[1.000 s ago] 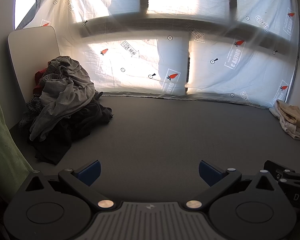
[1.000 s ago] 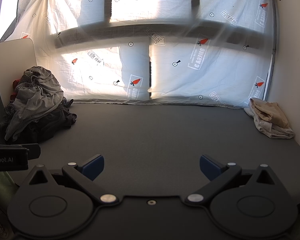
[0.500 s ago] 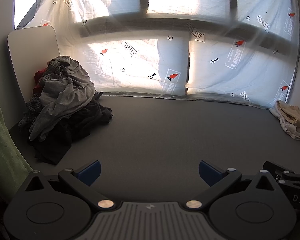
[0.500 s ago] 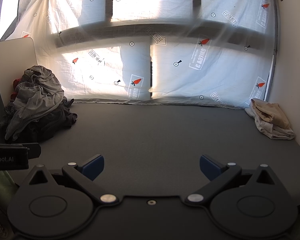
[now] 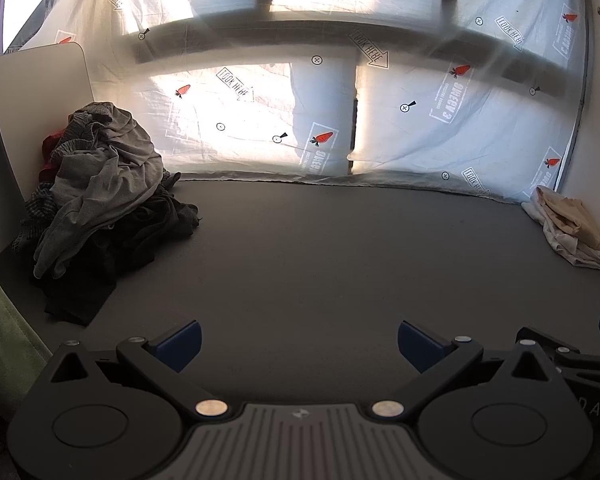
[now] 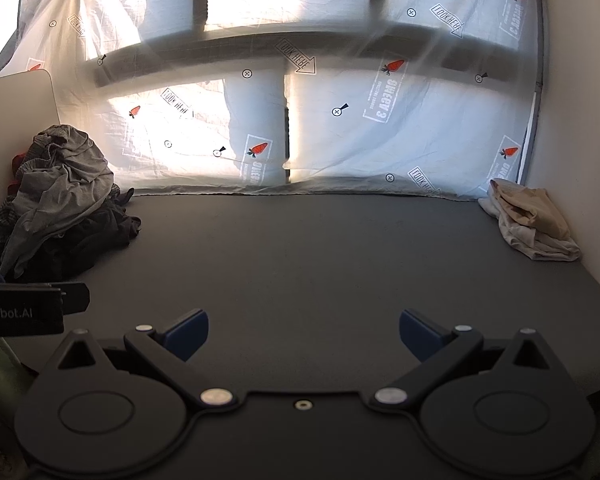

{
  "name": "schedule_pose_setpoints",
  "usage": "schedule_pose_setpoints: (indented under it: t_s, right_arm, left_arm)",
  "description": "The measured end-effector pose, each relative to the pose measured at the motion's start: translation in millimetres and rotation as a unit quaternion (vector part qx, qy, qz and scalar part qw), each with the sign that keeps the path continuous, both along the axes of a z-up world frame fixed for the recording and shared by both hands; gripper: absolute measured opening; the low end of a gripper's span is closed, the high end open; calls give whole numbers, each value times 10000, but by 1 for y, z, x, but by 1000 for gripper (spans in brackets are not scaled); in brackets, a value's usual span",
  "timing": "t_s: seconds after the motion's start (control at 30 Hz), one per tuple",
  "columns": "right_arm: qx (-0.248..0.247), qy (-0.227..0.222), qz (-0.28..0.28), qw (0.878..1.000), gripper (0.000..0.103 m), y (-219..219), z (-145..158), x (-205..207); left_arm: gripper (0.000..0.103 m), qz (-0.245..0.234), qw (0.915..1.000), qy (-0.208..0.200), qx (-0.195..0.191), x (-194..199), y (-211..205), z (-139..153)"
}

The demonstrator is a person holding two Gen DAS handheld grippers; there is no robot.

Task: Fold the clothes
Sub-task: 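Move both tools toward the clothes heap and reach into the grey sweatpants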

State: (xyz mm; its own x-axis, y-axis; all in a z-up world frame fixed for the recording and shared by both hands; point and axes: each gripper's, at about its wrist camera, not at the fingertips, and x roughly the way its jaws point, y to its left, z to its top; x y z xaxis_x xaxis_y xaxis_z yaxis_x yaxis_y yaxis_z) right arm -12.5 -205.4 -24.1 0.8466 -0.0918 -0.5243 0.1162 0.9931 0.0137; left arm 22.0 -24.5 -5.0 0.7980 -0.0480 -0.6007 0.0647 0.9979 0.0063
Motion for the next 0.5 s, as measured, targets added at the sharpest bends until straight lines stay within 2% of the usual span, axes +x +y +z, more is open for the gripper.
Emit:
schedule_pose_setpoints:
  t_s: [0.27,0.5]
  right_arm:
    - [58,150,-31,9999,103,-17,-5,33]
    - [238,193,105,9995,103,-30,-5,100]
  left_arm:
    - [103,74,9998,177,73,42,-12,-4]
    - [103,413,9988,208,141,103,-8,3]
